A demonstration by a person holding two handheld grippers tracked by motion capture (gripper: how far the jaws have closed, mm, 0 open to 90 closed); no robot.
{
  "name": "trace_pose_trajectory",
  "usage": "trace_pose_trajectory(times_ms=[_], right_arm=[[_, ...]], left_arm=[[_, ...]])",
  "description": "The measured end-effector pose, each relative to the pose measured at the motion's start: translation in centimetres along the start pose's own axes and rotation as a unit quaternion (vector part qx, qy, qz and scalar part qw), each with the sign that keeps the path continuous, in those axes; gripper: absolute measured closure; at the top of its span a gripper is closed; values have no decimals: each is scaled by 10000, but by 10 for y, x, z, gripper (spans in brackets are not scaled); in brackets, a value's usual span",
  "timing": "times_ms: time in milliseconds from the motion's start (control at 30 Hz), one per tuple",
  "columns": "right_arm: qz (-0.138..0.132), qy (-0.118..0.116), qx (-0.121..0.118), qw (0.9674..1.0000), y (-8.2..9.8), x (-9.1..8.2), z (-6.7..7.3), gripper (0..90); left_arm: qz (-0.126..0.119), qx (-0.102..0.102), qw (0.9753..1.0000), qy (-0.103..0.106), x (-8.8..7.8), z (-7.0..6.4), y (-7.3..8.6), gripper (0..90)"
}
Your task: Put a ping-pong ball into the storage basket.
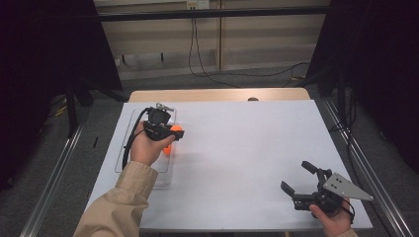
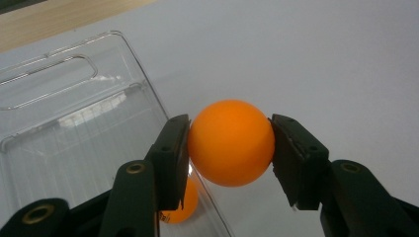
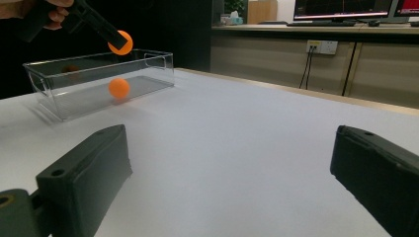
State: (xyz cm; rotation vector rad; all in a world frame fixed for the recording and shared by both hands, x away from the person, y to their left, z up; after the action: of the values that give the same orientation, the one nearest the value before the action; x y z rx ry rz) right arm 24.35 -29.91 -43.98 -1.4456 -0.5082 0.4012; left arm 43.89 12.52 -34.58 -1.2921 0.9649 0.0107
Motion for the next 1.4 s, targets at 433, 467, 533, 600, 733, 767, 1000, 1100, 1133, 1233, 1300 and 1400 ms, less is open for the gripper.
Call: trace_pose_trajectory(times_ms=[433,467,533,600,733,767,1000,1100,1133,1233,1300,1400], right_arm=[[0,2,2,10000,0,0,0,13],[0,1,1,10000,0,0,0,13],[3,1,4,10000,0,0,0,13],[1,-2,1,10000,0,0,0,13],[3,1,-5,10000,0,0,0,13],[4,2,-4,10000,0,0,0,13],[-1,0,1,10000,0,0,0,13],[-2,2,4,10000,0,0,0,13],[-1,-1,4,10000,0,0,0,13],[6,-1,-4,10000,0,0,0,13],[0,3,-3,10000,0,0,0,13],[-1,-1,2,10000,0,0,0,13]], left_arm=[[-19,-42,10000,-64,-4,6,2,513],[-20,-5,10000,-85,-5,7,2,512],[-8,-23,10000,-75,-5,8,2,512],[-15,-19,10000,-84,-6,9,2,512],[-16,-24,10000,-92,-7,11,3,512],[-27,-32,9999,-103,-7,11,3,512],[-12,-50,9999,-131,-9,14,4,513],[-15,-62,9999,-159,-9,15,4,512],[-14,-52,9998,-178,-10,16,5,512],[-44,-72,9998,-196,-10,16,5,512],[-14,-65,9998,-206,-10,17,6,513],[-38,-81,9997,-228,-10,18,6,512]])
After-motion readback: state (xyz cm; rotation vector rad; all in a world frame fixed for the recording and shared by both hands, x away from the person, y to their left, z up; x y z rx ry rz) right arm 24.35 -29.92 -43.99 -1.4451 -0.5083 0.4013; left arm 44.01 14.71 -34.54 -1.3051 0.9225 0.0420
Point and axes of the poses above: each handheld gripper's, and its own axes: x roughly forward along the jaws, y roughly out of its underside, z roughly to its left, the point moved 1 cm from there along x, roughly forward along the jaws, and after that the axes turned 13 degrees about -z, right-handed, at the moved point
